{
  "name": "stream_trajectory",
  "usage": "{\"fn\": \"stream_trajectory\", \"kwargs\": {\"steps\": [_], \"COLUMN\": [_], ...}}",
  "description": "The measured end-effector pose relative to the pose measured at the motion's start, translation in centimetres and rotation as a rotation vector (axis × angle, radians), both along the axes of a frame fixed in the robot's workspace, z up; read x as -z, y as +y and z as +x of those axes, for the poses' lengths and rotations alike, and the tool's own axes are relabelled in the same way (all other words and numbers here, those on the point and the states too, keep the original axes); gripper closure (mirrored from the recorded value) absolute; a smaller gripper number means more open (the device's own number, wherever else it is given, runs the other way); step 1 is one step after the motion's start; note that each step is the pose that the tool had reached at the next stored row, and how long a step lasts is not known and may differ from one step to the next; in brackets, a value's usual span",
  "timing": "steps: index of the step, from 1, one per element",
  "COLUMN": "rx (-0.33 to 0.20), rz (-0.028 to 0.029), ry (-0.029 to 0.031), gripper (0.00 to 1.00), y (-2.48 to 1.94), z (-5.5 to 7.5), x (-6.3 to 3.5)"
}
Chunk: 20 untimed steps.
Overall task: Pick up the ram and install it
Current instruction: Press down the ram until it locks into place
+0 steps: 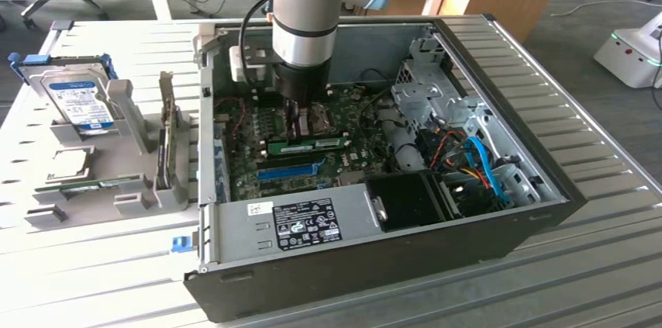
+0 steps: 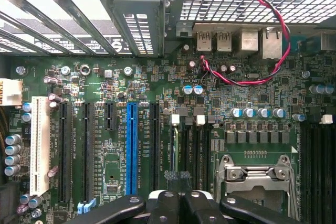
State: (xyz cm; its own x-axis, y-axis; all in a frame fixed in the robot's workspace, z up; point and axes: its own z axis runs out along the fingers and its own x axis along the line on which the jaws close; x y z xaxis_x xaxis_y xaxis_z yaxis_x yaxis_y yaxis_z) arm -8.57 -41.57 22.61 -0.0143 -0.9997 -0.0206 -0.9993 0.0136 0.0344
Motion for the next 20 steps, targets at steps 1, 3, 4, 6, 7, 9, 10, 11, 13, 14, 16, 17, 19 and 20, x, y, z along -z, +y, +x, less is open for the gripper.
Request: {"fn": "stream_trajectory", "kwargs": {"steps": [1,3,4,6,7,9,10,11,13,14,16,17,19,20], "rx": [0.0,0.0,0.0,0.0,0.0,0.0,0.0,0.0,0.0,0.0,0.0,0.0,0.0,0.0], "rz": [0.0001,0.0001,0.0001,0.0,0.0,-0.0001,-0.0002,-0.0002,-0.0001,0.0,0.0001,-0.0001,-0.0001,-0.0002], "ry": [0.0,0.0,-0.0001,0.0,0.0,0.0001,0.0001,0.0001,0.0001,0.0,0.0,0.0,0.0,0.0], "gripper": [0.89,0.89,0.89,0.89,0.89,0.89,0.89,0.89,0.89,0.89,0.89,0.89,0.89,0.89], "y": [0.0,0.0,0.0,0.0,0.0,0.0,0.0,0.0,0.0,0.0,0.0,0.0,0.0,0.0], "z": [0.0,0.0,0.0,0.0,0.0,0.0,0.0,0.0,0.0,0.0,0.0,0.0,0.0,0.0], "x": [0.02,0.06,0.06,0.06,0.06,0.09,0.09,0.09,0.1,0.1,0.15,0.17,0.16,0.17]}}
